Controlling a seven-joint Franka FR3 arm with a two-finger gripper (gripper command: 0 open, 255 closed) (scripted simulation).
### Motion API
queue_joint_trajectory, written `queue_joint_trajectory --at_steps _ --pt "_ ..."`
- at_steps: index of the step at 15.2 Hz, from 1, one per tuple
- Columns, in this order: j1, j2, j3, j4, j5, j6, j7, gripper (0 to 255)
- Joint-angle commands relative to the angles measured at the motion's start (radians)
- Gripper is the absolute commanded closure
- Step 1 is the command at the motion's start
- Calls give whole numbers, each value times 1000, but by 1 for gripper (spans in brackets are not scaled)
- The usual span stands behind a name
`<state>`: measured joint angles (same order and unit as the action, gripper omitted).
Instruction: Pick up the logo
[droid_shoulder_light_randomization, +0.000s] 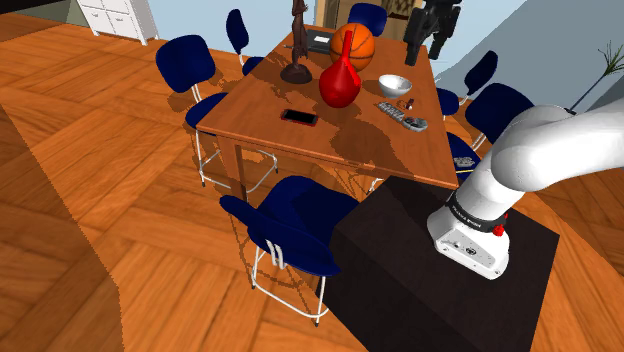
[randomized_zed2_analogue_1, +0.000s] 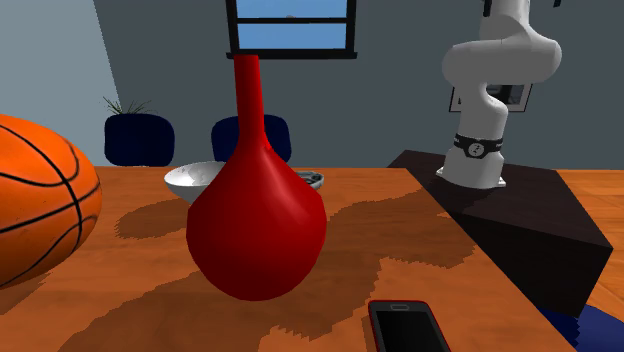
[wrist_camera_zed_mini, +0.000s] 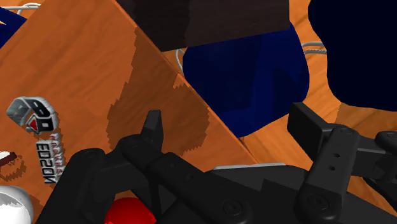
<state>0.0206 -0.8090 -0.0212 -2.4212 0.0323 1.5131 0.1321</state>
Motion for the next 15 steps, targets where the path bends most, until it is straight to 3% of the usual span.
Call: queue_joint_trajectory --at_steps 1,8,15 --pt "0 0 0 0 0 0 0 0" --pt "-52 51 -112 -124 -101 192 -123 0" --pt "-103 184 -234 -184 -189 410 -240 0"
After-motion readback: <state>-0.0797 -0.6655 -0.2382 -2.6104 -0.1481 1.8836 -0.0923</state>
